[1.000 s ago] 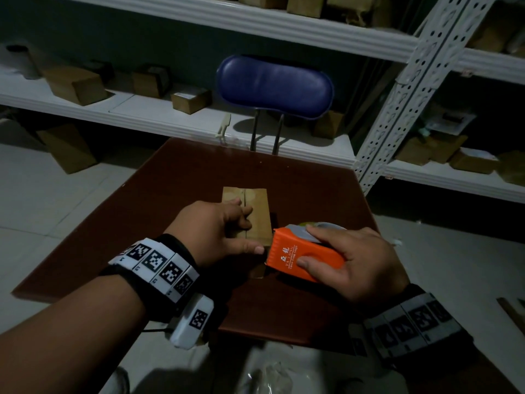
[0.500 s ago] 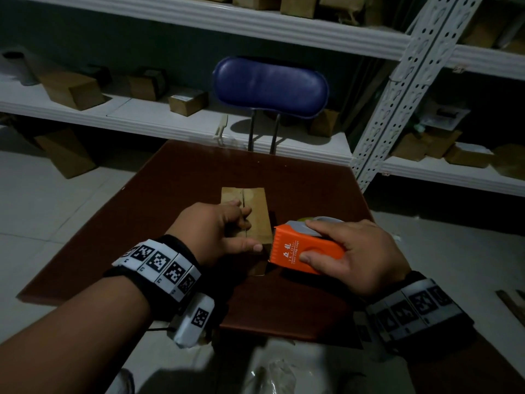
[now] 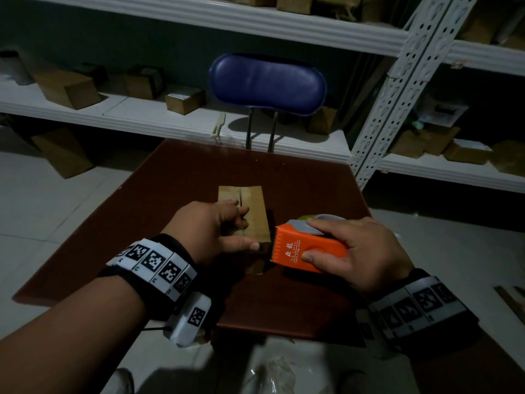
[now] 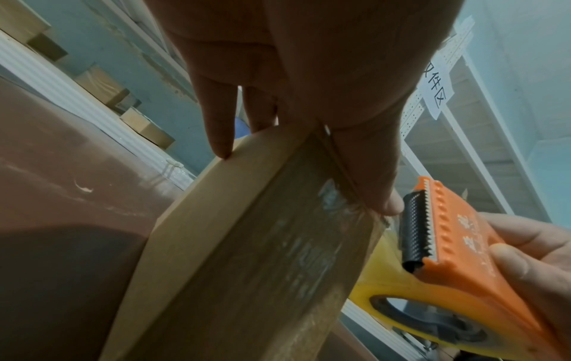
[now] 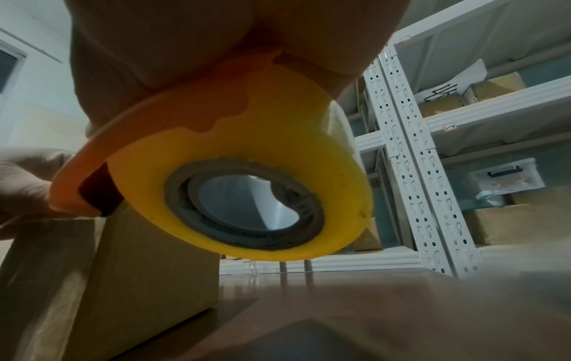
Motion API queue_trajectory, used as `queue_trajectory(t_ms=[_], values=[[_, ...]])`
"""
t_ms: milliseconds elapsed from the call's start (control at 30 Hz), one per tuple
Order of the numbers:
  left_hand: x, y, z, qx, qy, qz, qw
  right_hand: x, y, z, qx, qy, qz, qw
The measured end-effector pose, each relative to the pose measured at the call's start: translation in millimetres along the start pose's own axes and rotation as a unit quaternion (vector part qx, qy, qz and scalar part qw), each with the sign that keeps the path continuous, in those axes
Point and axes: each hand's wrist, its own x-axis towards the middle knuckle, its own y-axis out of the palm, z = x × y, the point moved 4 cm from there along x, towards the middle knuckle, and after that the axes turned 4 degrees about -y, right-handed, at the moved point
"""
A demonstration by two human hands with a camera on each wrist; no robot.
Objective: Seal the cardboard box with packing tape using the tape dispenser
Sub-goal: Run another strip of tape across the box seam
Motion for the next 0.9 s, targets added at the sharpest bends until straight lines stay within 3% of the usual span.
queue_trajectory(t_ms=[900], values=[[2, 3, 4, -0.012, 0.013, 0.002, 1.000, -7, -7, -13, -0.024, -0.011, -0.023, 0.999]])
